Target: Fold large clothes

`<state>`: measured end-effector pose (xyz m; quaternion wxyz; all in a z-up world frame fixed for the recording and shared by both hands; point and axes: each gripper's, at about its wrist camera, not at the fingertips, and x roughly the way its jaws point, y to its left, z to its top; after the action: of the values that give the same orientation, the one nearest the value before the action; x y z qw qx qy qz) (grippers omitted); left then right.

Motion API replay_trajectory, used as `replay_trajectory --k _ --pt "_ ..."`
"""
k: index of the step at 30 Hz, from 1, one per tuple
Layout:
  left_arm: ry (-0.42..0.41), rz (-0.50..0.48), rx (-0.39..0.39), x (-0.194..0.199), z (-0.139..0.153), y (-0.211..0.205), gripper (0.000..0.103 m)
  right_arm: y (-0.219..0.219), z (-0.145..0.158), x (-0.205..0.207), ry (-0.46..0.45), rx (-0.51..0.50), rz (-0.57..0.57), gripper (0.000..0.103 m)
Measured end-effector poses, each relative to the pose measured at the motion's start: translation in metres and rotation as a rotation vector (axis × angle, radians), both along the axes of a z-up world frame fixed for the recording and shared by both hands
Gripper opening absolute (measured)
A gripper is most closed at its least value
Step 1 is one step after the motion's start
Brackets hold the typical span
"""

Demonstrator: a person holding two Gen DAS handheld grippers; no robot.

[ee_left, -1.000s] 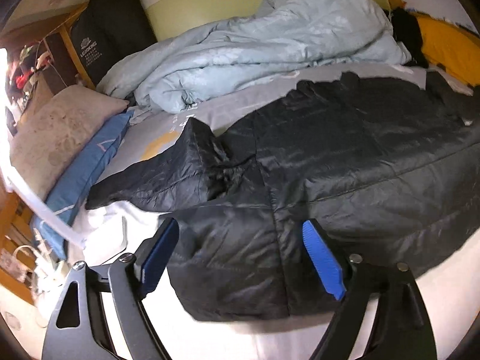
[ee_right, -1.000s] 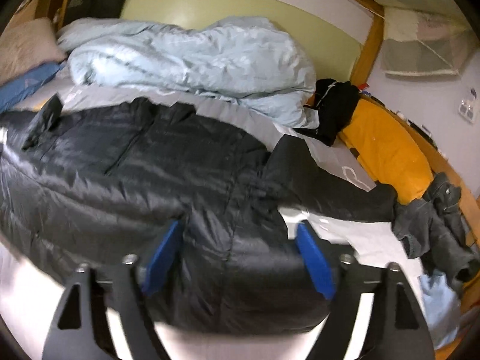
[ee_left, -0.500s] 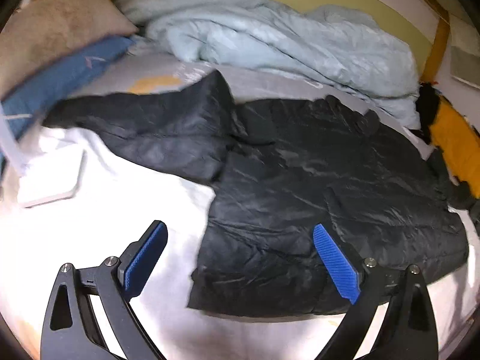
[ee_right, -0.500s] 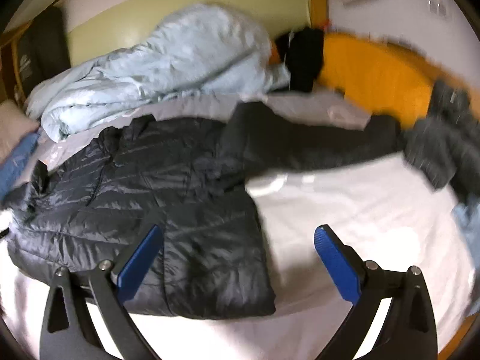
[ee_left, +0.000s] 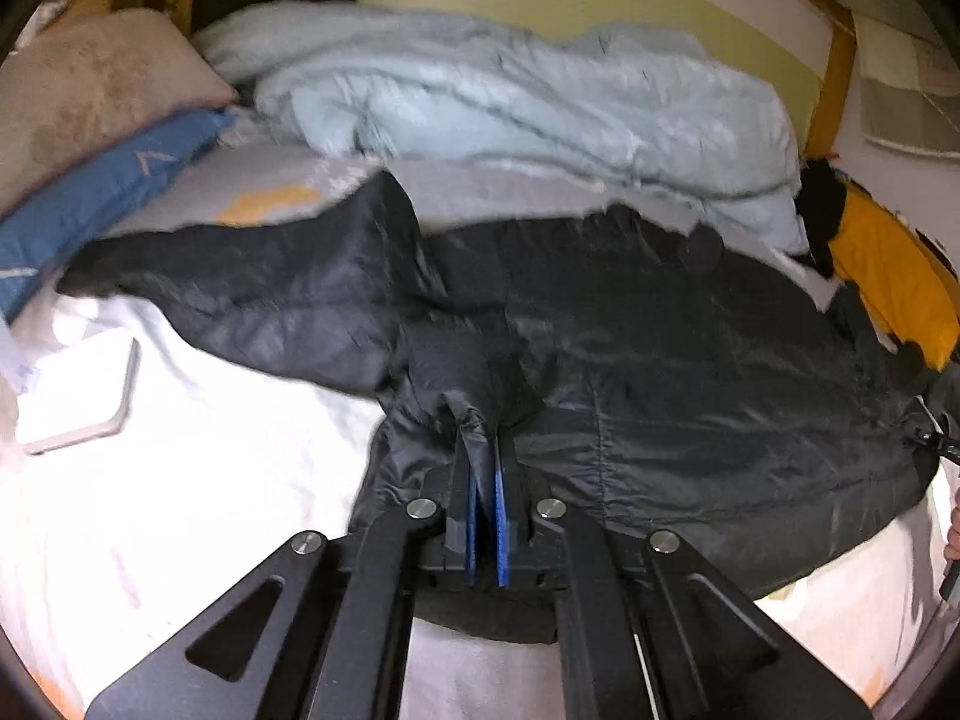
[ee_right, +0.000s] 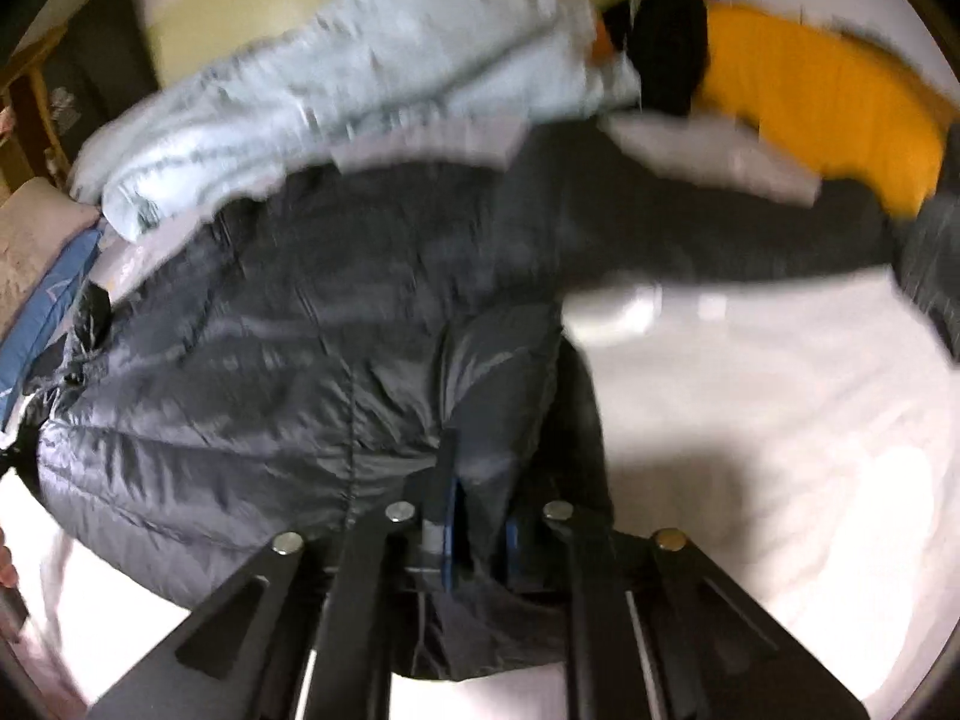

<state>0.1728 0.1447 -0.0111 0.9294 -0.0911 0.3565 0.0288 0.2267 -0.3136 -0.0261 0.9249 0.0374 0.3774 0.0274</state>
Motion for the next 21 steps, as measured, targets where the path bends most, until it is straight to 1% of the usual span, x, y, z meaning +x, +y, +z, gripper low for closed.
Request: replay_trajectory --k 2,4,6,8,9,10,12,13,14,15,16,18,20,21 --pt "-0.005 0.024 0.004 -0.001 0.003 0.002 0.004 0.004 0.012 -0.003 -0.077 -0.023 0.007 0.008" --pt "0.022 0.026 0.040 0.004 -0.002 -0.001 0.004 0.008 0.013 0.000 -0.083 -0.056 -0.002 0.008" --pt "0.054 0.029 0.070 0.008 -0.010 -0.004 0.005 0.009 0.004 0.008 -0.051 -0.070 -0.009 0.008" --pt "0.081 0.026 0.089 0.010 -0.019 -0.005 0.006 0.006 -0.011 0.019 0.011 -0.081 -0.054 0.009" --pt "0.088 0.023 0.098 0.012 -0.023 -0.006 0.006 0.004 -0.014 0.021 0.025 -0.082 -0.069 0.016" --pt "0.097 0.022 0.116 0.014 -0.026 -0.007 0.011 0.000 -0.019 0.022 0.041 -0.086 -0.102 0.024" --pt "0.107 0.047 0.151 0.014 -0.028 -0.008 0.018 -0.004 -0.021 0.020 0.041 -0.084 -0.138 0.031" --pt "0.105 0.072 0.162 0.012 -0.026 -0.007 0.026 -0.007 -0.020 0.018 0.038 -0.065 -0.146 0.033" --pt "0.093 0.097 0.167 0.009 -0.023 -0.006 0.036 -0.009 -0.019 0.016 0.039 -0.047 -0.142 0.033" --pt "0.070 0.111 0.165 0.005 -0.018 -0.005 0.041 -0.011 -0.015 0.014 0.035 -0.023 -0.133 0.033" --pt "0.044 0.113 0.161 0.001 -0.013 -0.004 0.049 -0.011 -0.012 0.011 0.026 -0.016 -0.131 0.034" --pt "-0.004 0.101 0.157 -0.007 -0.004 -0.005 0.053 -0.007 -0.006 0.005 -0.009 -0.010 -0.118 0.034" --pt "-0.039 0.078 0.151 -0.013 0.004 -0.009 0.065 -0.001 0.002 -0.005 -0.052 -0.010 -0.099 0.034" --pt "-0.055 0.070 0.148 -0.017 0.006 -0.012 0.068 0.003 0.006 -0.008 -0.073 -0.012 -0.094 0.034"
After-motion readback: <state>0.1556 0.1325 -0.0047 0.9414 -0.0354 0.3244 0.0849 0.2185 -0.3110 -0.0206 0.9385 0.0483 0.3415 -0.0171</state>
